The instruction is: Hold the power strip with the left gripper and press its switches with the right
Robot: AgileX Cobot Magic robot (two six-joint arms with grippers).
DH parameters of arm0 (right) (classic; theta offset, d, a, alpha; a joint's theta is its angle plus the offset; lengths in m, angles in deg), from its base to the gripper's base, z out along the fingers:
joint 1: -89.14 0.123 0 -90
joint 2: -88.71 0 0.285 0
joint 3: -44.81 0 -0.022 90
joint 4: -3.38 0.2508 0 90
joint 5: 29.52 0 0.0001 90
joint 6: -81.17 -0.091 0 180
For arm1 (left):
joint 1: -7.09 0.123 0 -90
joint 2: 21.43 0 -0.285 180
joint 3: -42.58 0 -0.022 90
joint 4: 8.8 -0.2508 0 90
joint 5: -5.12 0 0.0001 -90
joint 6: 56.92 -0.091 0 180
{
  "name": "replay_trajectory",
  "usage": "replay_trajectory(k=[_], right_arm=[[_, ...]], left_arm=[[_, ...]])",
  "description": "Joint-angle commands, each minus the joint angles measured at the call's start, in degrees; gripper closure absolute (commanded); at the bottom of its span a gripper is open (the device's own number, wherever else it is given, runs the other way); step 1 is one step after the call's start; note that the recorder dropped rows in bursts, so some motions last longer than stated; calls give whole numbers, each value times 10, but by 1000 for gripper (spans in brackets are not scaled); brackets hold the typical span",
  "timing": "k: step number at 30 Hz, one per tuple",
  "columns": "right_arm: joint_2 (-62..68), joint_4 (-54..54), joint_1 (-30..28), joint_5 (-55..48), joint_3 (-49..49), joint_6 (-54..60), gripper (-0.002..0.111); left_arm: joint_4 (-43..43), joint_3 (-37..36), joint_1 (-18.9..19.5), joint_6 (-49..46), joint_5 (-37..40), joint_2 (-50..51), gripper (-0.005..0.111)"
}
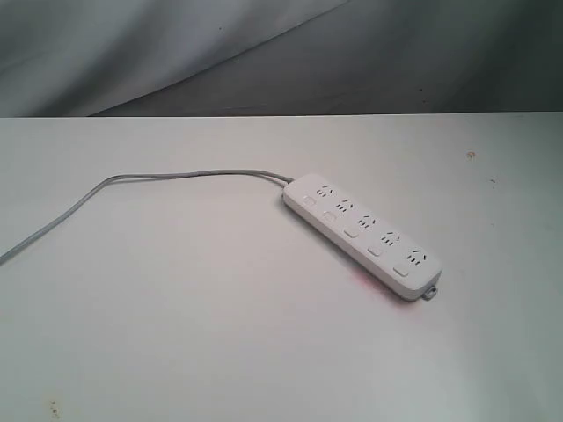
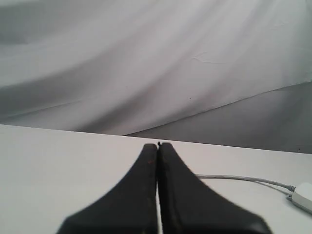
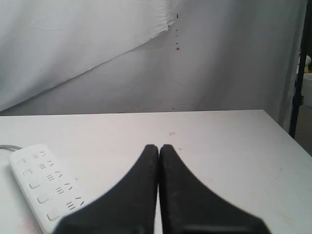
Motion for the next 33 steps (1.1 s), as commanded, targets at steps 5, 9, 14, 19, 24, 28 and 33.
replay_trajectory(k=[5, 9, 14, 19, 24, 28, 33], right_arm=[[-2, 2, -3, 7, 2, 1, 108], [-2, 7, -2, 43, 2, -3, 108], [-2, 157, -2, 134, -10, -5, 108], [20, 161, -2, 83, -72, -4, 108], [87, 163, 8, 74, -140, -15, 108], [119, 156, 38, 60, -200, -12, 108], [154, 150, 59, 63, -257, 9, 108]], left_arm=[[1, -2, 2, -1, -10, -2, 107], [6, -2, 2, 13, -32, -2, 107], [53, 13, 2, 95, -23, -2, 107], [82, 105, 1, 95, 34, 39, 107], [171, 212, -38, 94, 84, 150, 107], [165, 298, -74, 89, 141, 250, 107], [169, 389, -96, 24, 176, 375, 107]])
